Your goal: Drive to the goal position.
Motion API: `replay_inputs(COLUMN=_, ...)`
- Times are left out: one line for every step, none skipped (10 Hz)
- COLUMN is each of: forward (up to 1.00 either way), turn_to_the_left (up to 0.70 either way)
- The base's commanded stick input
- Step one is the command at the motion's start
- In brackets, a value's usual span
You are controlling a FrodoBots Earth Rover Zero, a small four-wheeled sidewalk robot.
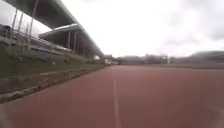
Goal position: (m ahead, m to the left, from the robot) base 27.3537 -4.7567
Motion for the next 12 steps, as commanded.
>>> replay_inputs(forward=0.70, turn_to_the_left=0.01)
replay_inputs(forward=0.70, turn_to_the_left=0.01)
replay_inputs(forward=0.70, turn_to_the_left=0.01)
replay_inputs(forward=0.70, turn_to_the_left=0.01)
replay_inputs(forward=0.70, turn_to_the_left=0.01)
replay_inputs(forward=0.70, turn_to_the_left=0.01)
replay_inputs(forward=0.70, turn_to_the_left=0.01)
replay_inputs(forward=0.70, turn_to_the_left=0.01)
replay_inputs(forward=0.70, turn_to_the_left=0.01)
replay_inputs(forward=0.70, turn_to_the_left=0.01)
replay_inputs(forward=0.70, turn_to_the_left=0.01)
replay_inputs(forward=0.70, turn_to_the_left=0.01)
